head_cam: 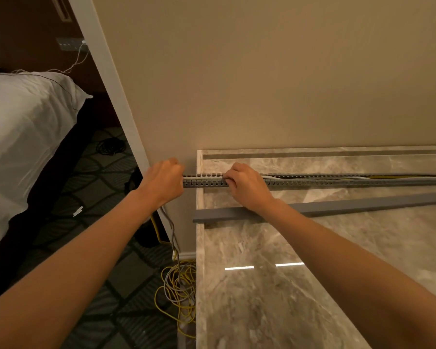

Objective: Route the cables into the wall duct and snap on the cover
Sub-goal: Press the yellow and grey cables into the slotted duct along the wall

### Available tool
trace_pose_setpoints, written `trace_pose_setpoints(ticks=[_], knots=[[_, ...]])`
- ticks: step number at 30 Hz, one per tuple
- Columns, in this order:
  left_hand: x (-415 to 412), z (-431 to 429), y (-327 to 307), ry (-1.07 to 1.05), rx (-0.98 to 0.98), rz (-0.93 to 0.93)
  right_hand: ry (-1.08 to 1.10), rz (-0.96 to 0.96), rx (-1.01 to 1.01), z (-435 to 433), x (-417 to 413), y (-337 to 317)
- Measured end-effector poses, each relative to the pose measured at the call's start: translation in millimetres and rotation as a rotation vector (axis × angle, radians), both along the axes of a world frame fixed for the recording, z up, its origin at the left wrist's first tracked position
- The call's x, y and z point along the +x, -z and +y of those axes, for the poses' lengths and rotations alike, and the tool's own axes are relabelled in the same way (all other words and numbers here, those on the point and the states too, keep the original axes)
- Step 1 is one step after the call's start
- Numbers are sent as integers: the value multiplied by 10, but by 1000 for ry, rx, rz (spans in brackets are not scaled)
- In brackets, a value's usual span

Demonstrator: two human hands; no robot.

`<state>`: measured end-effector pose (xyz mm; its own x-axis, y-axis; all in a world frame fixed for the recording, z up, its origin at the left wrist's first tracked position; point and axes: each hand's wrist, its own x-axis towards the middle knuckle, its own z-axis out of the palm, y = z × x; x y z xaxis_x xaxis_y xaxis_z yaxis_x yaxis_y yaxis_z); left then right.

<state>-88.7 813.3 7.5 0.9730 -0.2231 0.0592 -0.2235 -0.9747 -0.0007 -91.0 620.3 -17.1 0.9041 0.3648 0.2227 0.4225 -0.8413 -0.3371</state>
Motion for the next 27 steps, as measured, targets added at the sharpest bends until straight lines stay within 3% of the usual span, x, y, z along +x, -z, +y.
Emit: trace_pose_setpoints(ticks=[5, 10, 19, 27], knots=[[-95, -161, 30, 65, 147, 51, 35, 138, -40, -17, 0, -39], [-44, -358, -88, 0, 151, 147, -14, 262, -104, -91, -18, -128], [-195, -525, 11, 51, 214, 31, 152, 100, -157, -558, -208, -63], [-36, -856, 33, 99, 206, 89, 167, 248, -186, -598, -160, -145]])
